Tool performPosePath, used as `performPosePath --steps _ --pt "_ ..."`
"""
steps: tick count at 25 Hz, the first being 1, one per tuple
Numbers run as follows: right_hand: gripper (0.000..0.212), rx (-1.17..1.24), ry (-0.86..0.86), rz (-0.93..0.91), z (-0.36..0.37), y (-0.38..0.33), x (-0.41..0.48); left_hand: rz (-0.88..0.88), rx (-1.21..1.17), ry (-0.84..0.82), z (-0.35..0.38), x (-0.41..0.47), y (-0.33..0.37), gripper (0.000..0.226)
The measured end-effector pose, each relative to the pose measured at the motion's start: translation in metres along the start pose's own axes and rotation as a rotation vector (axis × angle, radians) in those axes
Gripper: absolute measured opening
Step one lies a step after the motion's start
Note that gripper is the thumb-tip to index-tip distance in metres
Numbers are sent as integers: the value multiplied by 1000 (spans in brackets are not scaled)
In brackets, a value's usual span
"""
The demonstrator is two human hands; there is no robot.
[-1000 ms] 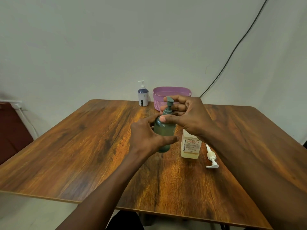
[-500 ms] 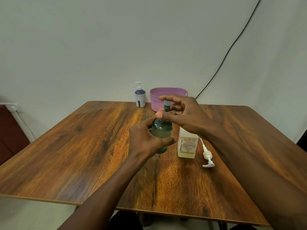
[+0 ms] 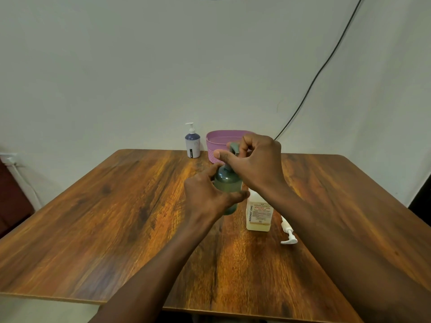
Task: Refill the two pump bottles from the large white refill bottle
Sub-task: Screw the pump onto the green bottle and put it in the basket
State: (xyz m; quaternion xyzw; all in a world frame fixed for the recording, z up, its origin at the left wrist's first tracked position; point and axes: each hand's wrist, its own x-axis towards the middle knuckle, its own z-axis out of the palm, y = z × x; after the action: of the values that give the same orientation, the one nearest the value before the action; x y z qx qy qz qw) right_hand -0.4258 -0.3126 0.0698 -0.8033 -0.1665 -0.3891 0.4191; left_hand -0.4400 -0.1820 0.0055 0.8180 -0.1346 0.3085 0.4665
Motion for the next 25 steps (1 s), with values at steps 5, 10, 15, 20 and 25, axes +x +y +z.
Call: performPosePath --steps 5,10,15,20,25 --pt "33 55 -124 -26 -3 4 13 1 -38 23 0 17 -4 79" --pt "36 215 -168 100 7 19 39 -5 -54 23 3 47 -14 84" --pt "40 173 -292 111 37 50 83 0 4 -10 11 99 -37 76" --pt "37 121 -210 113 81 97 154 -47 95 -108 38 180 -74 89" --pt "32 85 -147 57 124 152 220 -105 113 -90 65 270 -117 78"
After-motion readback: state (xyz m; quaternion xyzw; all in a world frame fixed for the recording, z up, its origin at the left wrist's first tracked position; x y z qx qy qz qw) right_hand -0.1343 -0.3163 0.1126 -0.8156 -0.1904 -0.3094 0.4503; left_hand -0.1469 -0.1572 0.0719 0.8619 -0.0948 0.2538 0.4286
